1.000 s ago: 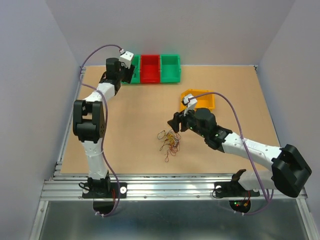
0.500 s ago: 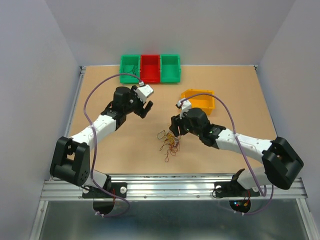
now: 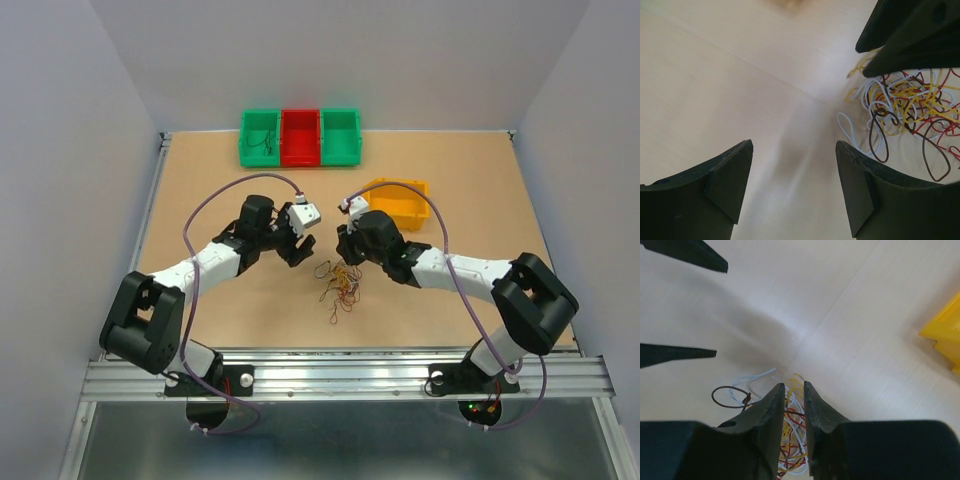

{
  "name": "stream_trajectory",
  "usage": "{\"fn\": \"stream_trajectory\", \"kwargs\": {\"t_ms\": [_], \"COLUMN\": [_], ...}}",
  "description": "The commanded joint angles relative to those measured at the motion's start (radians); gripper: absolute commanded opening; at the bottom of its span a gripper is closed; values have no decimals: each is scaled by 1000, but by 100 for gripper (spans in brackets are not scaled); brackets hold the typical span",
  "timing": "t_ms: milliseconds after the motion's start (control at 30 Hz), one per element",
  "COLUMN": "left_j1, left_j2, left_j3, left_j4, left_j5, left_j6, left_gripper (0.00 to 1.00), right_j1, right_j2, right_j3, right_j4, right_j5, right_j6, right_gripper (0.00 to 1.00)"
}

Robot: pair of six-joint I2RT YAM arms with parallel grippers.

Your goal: Untangle the cables

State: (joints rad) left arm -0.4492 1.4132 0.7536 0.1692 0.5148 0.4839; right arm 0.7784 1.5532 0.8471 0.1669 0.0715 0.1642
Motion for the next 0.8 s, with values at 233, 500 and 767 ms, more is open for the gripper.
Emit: {"fn": "stream_trajectory", "kwargs": {"t_ms": [233,500,767], "left_j1": [-74,-140,-178], "left_j2": [9,61,182], "left_j3": [7,38,110], "left_j4": [-51,-123,-168], "left_j5": [73,57,7], "left_j6": [81,113,113], "left_gripper": [77,72,20], "right_j1": [-1,-1,-1], "right_j2": [-19,-54,-108], "right_j3": [30,-3,-42], "right_j4": [121,146,163], "right_j5": [25,66,134], "right_j6": [-6,1,20], "right_gripper": [0,1,0]}}
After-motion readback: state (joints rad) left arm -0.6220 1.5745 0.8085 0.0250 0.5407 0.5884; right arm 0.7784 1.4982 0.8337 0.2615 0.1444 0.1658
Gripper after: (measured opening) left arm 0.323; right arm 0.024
